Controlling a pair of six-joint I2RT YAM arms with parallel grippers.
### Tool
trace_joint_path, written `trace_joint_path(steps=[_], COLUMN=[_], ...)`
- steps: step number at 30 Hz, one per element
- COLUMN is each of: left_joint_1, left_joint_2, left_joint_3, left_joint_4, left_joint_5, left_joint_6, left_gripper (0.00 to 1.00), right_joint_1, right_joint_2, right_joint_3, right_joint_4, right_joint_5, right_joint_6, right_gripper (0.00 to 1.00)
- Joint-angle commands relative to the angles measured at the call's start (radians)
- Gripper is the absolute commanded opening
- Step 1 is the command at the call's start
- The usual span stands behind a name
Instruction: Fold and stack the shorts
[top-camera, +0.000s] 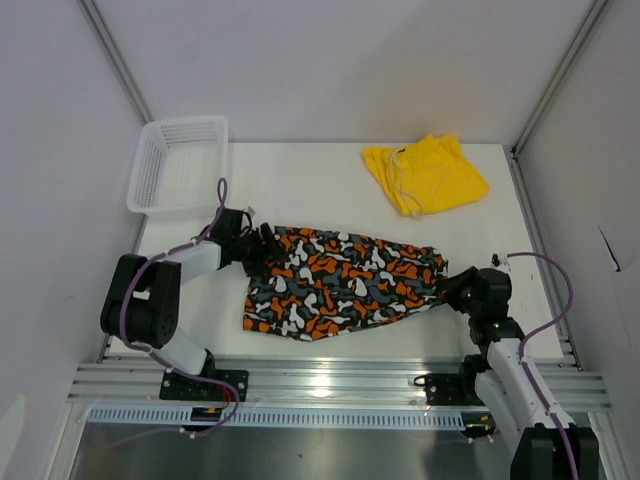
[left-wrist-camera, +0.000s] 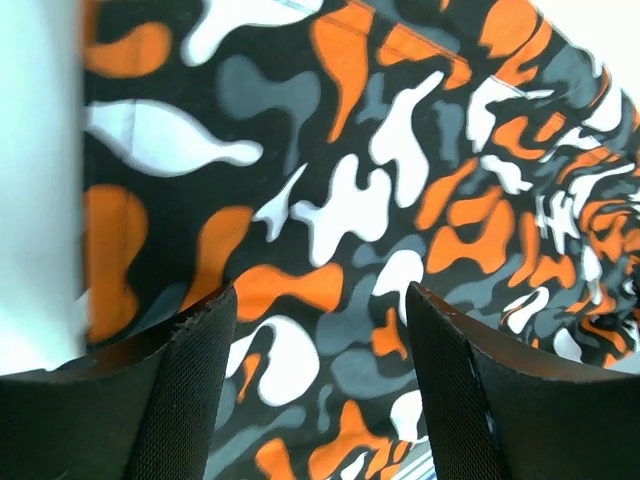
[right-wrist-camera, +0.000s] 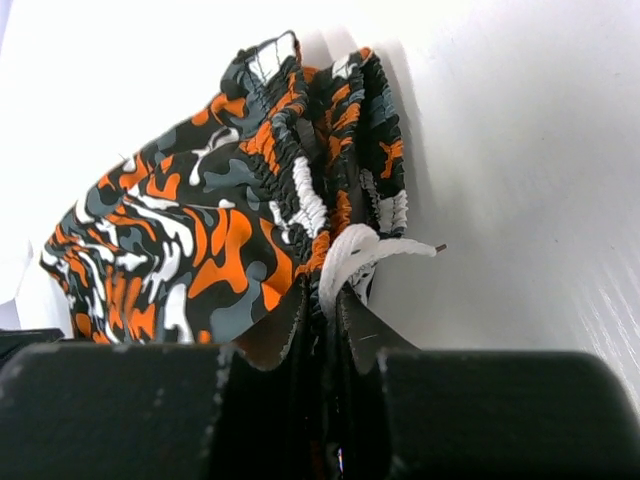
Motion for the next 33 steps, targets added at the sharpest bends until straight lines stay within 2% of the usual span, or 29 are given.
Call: trace_joint_path(steps=[1,4,9,13,16,19,22,23,25,28,33], left_joint_1=[-0.026,-0.106,-0.246,-0.37,-0.419,-0.456,-0.487,-0.491,-0.507,-0.51,-0.528], left_joint_2=[-0.096,-0.153,-0.173,-0.148,-0.139,-0.104,-0.032,-0.012,0.052,0.15,0.26], left_joint_3=[0.044,0.098,0.158,0.141,0.081,0.052,0.073,0.078,0.096,0.101,0.147], left_joint_4=[-0.127,-0.176,-0.152,-0.02,0.115,0.206,0.233,0.233,0.235,0.295,0.329], left_joint_5=[-0.104,-0.09,-0.091,-0.094,-0.111,-0.139,-0.15,-0.16,-0.188,-0.174,-0.171], left_joint_6=[0.04,0.005,-0.081,-0.151,-0.243,-0.308,-0.323,-0.32,-0.323,-0.354,-0.371], left_gripper=[0.72,0.73,0.74,0.73,0.72,0.66,0.56,0.46,0.34,0.2,0.17], right_joint_1=[-0.007,0.021,0.088,0.097,0.097,0.1,0.111,0.116,0.134,0.162,0.211], right_joint_2=[0.095,0.175,0.208,0.192,0.191,0.188,0.188,0.188,0.189,0.192,0.202], right_joint_3=[0.005,0.023,0.071,0.103,0.117,0.13,0.146,0.15,0.172,0.204,0.256], right_joint_4=[0.092,0.159,0.129,0.109,0.075,0.066,0.06,0.052,0.04,0.02,-0.003], right_joint_5=[-0.07,-0.077,0.003,0.026,0.035,0.045,0.055,0.063,0.084,0.119,0.183], right_joint_6=[-0.018,-0.031,-0.051,-0.061,-0.066,-0.064,-0.073,-0.077,-0.087,-0.103,-0.124], right_gripper=[0.0,0.01,0.01,0.01,0.0,0.0,0.0,0.0,0.0,0.0,0.0])
